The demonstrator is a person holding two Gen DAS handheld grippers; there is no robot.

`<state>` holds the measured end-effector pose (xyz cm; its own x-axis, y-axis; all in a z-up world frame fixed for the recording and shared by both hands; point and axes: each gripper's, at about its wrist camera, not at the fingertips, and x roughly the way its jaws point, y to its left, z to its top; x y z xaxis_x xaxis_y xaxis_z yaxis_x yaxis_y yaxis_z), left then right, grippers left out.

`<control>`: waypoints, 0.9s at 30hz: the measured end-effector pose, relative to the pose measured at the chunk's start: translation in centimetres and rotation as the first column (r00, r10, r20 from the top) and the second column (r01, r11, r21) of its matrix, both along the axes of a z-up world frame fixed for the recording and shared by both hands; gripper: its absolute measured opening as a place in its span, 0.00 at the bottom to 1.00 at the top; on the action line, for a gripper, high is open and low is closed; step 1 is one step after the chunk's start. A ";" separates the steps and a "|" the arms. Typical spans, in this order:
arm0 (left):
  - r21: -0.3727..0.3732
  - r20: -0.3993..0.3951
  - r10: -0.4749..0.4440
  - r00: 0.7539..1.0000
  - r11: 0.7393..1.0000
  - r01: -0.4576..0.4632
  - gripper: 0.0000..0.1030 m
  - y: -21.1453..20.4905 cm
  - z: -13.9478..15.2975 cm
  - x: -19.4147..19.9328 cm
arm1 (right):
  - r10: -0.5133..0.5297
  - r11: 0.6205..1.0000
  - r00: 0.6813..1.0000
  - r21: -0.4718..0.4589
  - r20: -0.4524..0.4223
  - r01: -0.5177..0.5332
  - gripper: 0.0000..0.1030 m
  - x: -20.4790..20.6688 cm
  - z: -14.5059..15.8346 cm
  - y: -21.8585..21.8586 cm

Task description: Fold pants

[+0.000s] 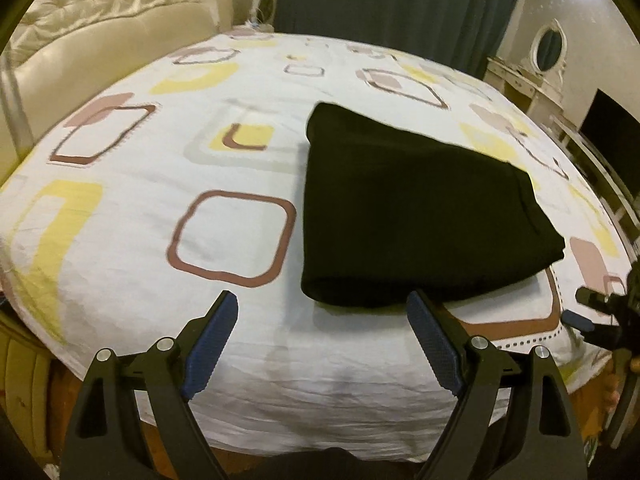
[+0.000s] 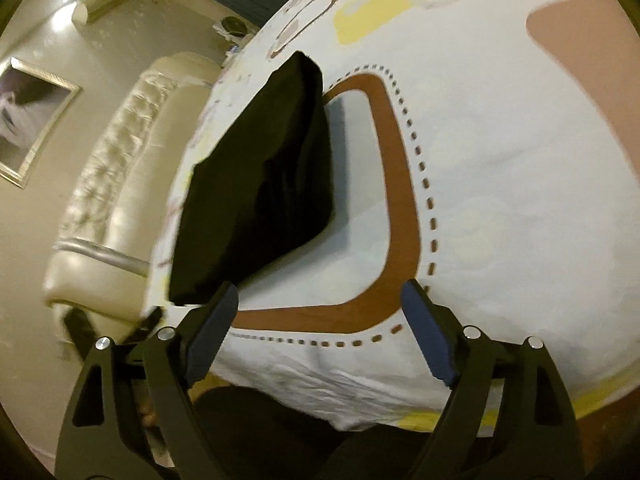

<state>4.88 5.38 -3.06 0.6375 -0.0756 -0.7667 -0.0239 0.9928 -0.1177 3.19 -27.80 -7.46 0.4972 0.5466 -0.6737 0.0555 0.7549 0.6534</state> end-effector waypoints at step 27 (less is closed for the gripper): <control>-0.003 0.078 -0.009 0.997 1.000 0.009 0.83 -1.6 2.0 -2.3 | 0.057 0.869 0.975 -0.491 0.215 0.058 0.88 -3.5 3.5 5.6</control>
<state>2.54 3.73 -1.09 0.6944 -0.0842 -0.7146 -0.0056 0.9925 -0.1224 -0.27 -22.17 -3.92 0.6609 0.1722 -0.7304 -0.0424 0.9803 0.1928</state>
